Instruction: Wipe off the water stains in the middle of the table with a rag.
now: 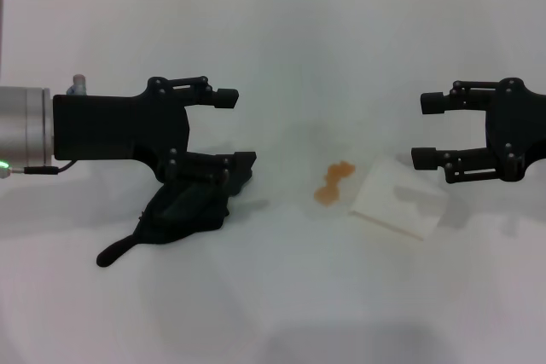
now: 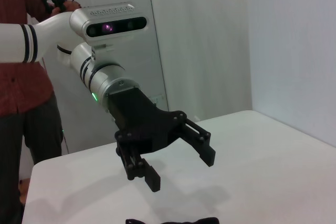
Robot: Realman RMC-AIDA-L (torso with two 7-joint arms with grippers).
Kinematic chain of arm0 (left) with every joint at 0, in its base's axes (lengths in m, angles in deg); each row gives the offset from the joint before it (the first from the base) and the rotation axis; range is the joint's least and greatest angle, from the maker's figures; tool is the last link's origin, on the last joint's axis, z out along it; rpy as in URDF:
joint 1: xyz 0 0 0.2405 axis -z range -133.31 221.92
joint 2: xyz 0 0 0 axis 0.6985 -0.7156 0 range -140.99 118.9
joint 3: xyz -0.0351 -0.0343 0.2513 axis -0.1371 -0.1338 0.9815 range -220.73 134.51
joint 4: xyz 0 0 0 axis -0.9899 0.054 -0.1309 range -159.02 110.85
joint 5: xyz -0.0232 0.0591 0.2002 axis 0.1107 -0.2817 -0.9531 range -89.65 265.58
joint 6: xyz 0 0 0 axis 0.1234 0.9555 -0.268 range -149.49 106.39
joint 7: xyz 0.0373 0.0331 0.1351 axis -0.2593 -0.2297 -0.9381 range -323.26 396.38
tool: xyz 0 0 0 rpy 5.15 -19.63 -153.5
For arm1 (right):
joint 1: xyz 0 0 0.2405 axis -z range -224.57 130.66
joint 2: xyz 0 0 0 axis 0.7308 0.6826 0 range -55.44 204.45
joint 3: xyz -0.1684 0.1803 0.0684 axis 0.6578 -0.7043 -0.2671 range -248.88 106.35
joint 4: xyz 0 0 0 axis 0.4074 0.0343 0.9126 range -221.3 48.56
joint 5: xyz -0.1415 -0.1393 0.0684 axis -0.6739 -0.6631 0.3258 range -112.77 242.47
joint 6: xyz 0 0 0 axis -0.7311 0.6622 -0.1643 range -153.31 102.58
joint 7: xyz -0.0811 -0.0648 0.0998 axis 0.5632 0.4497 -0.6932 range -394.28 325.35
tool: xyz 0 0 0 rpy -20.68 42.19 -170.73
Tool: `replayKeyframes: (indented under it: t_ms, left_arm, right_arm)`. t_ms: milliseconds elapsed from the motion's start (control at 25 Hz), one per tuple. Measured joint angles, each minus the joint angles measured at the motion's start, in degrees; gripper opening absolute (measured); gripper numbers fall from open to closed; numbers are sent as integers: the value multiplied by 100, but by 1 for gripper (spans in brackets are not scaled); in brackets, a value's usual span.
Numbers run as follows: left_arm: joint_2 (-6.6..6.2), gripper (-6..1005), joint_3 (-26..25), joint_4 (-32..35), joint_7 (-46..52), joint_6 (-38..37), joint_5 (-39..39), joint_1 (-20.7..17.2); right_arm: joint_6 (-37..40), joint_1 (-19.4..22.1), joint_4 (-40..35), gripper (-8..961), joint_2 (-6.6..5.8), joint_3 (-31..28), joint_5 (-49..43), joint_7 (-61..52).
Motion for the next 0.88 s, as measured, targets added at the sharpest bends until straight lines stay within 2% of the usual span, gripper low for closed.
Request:
replayKeyframes:
  t_ms: [520, 880]
  left_arm:
    - [0, 847, 1, 43, -4, -16, 3, 41]
    - [-15, 847, 26, 54, -14, -24, 3, 46]
  right_arm:
    - [-95, -38, 4, 774, -2, 0, -78, -100]
    - [-200, -281, -299, 772, 1, 249, -759, -1012]
